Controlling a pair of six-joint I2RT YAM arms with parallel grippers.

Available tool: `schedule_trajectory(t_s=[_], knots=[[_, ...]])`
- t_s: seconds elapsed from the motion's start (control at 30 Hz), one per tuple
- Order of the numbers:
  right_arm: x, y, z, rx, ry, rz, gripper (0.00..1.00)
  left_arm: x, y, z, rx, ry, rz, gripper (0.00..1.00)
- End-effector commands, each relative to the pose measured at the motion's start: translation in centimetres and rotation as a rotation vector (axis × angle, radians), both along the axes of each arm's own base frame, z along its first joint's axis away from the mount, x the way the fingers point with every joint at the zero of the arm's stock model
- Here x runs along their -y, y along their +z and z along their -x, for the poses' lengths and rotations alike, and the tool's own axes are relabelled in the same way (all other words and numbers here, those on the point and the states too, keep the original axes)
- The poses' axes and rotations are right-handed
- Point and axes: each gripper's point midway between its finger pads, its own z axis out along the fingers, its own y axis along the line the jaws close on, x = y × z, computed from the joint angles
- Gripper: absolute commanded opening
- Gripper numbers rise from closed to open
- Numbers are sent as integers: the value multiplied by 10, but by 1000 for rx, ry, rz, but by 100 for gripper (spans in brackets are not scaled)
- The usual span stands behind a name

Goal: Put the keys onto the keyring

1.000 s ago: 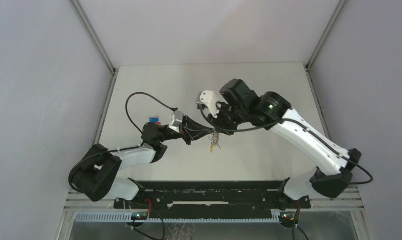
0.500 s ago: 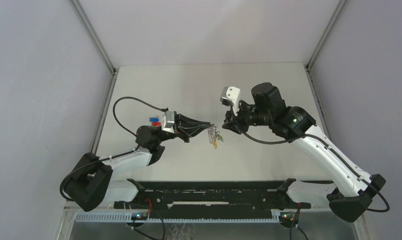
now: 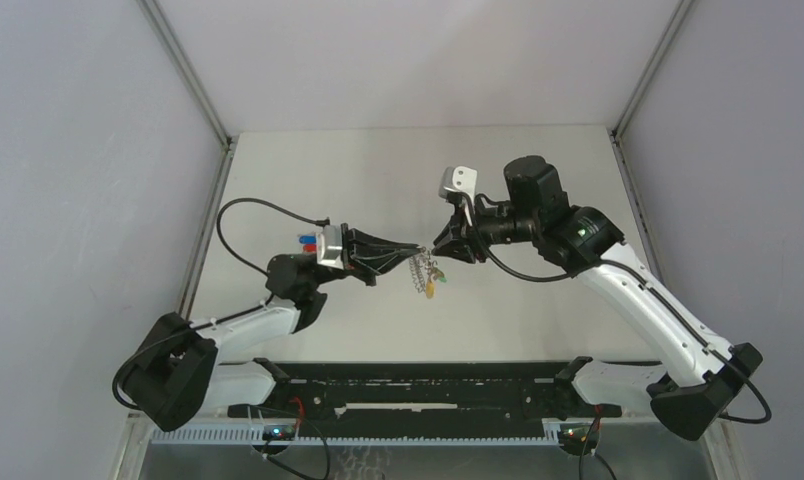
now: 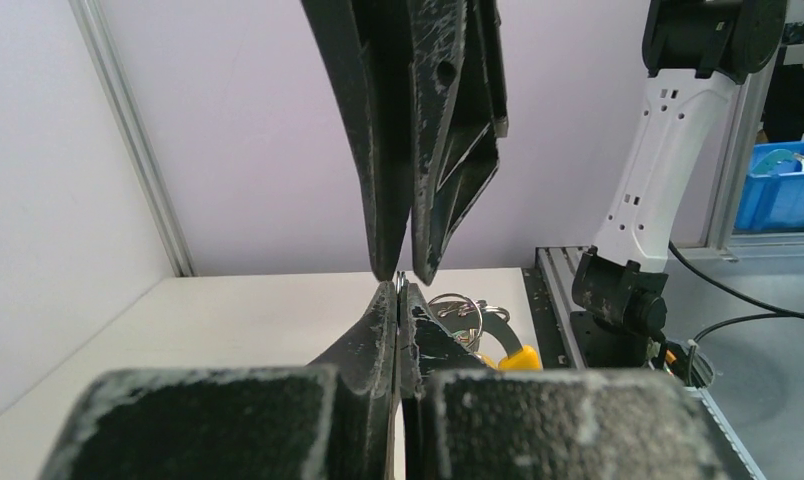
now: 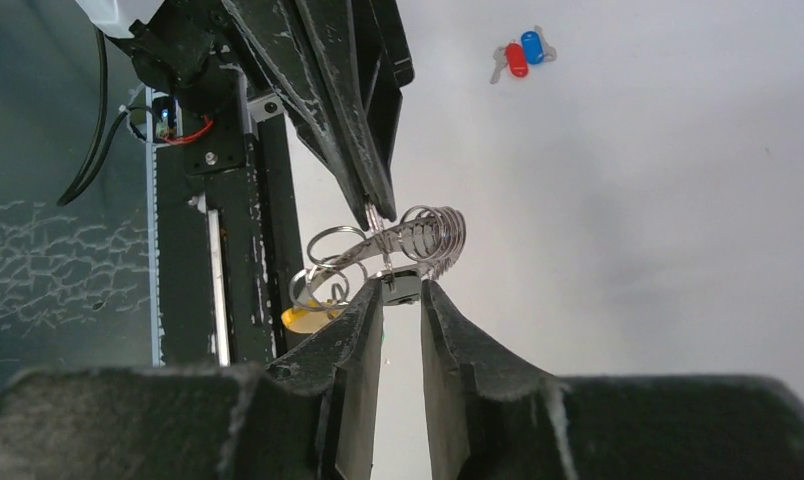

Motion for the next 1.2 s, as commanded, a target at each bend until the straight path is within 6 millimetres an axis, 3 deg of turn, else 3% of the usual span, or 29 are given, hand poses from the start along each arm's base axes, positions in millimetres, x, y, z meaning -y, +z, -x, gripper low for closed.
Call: schedule_trajectory(t_s=[0.0,0.4,0.67,1.17], knots=[[-6,7,-1,-10,45,-48,20,-9,26,11,106,19,74,0],[-13,11,10,-26,142,-90,17,-7,29,15,119,-4,71,0],[-13,6,11,-48,157,-85,0,-9,33,22,139,-14,79,0],[-21,11,15,-75,237,-140,0,-6,41,36,165,-50,93,0]])
